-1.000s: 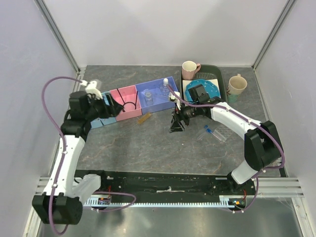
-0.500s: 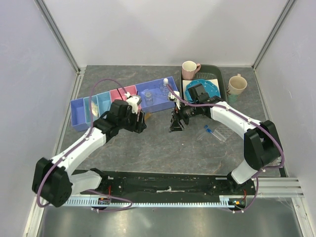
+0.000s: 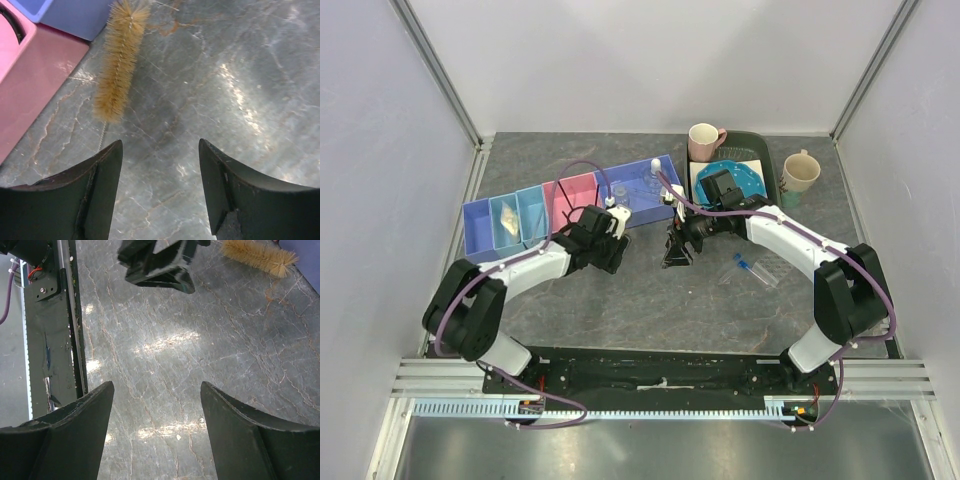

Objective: Organize the chemistry lab equipment

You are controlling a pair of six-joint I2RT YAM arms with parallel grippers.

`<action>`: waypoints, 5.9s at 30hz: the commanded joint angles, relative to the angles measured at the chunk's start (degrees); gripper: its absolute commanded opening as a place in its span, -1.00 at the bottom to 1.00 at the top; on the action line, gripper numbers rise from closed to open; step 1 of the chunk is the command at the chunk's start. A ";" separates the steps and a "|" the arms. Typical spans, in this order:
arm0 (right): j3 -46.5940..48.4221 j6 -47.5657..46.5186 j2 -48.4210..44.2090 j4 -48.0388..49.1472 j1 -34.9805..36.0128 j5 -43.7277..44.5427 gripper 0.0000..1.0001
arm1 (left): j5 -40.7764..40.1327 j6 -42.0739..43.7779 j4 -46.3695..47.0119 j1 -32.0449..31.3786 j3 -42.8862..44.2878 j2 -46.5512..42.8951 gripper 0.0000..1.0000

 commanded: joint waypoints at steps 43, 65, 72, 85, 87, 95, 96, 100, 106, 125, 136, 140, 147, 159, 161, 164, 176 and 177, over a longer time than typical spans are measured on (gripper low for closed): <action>2.23 -2.34 -0.36 -1.06 0.18 -0.50 0.57 | 2.54 0.28 -4.60 -0.03 10.15 10.62 -0.97; -8.40 58.36 -0.18 51.01 0.62 -9.73 0.55 | 19.08 -30.74 18.59 0.06 -13.05 -27.62 -0.96; -8.75 74.03 1.93 62.05 2.55 -7.79 0.51 | 19.60 -37.86 23.16 0.15 -14.11 -27.80 -0.96; -3.40 58.68 2.20 46.69 4.31 -7.00 0.55 | 18.37 -39.72 12.48 9.61 -14.21 -35.26 -0.97; -1.03 50.10 1.23 38.08 4.40 -6.04 0.59 | 20.38 -36.31 6.59 14.01 -12.54 -37.28 -0.97; 1.00 38.88 0.00 28.04 4.40 -4.80 0.71 | 24.80 -19.25 -16.36 40.91 3.36 -31.94 -0.96; 1.18 38.35 0.08 28.03 4.49 -4.72 0.76 | 21.75 -16.28 -19.69 42.06 5.12 -29.84 -0.97; 2.14 35.54 0.17 24.61 4.40 -4.63 0.84 | 13.46 -11.42 -22.62 46.28 13.02 -24.22 -0.96; 3.46 31.59 0.08 21.36 4.31 -4.28 0.88 | 5.02 -4.48 -24.02 47.69 18.84 -15.42 -0.97; 5.57 22.36 -0.27 13.36 3.96 -2.43 0.93 | -3.68 5.37 -25.87 53.41 30.53 11.48 -0.97; 6.01 21.91 0.00 12.56 3.35 -2.61 0.95 | -4.30 3.79 -29.21 53.59 35.28 17.73 -0.58; 5.84 21.91 -0.18 12.47 3.26 -2.52 0.95 | -4.04 2.74 -29.91 53.59 35.02 17.29 -0.49; 5.84 21.91 -0.53 12.04 3.26 -2.26 0.96 | -3.69 1.51 -30.09 53.94 34.40 13.96 -0.39; 6.72 15.15 -3.43 5.80 2.56 0.21 0.96 | -0.17 0.28 -30.62 54.99 33.70 9.56 -0.22; 6.72 14.97 -3.69 5.62 2.56 0.21 0.96 | 0.70 0.28 -30.35 55.17 33.26 9.99 -0.21; 6.45 14.97 -4.22 5.44 2.38 0.29 0.96 | 0.80 -1.31 -30.18 55.17 33.17 10.78 -0.21; 7.94 11.03 -4.84 2.73 1.15 1.52 0.96 | 7.38 -2.36 -29.83 55.34 36.43 5.44 -0.12; 8.99 9.62 -4.84 0.37 0.63 1.79 0.96 | 8.69 -2.62 -27.91 55.34 35.90 3.95 -0.07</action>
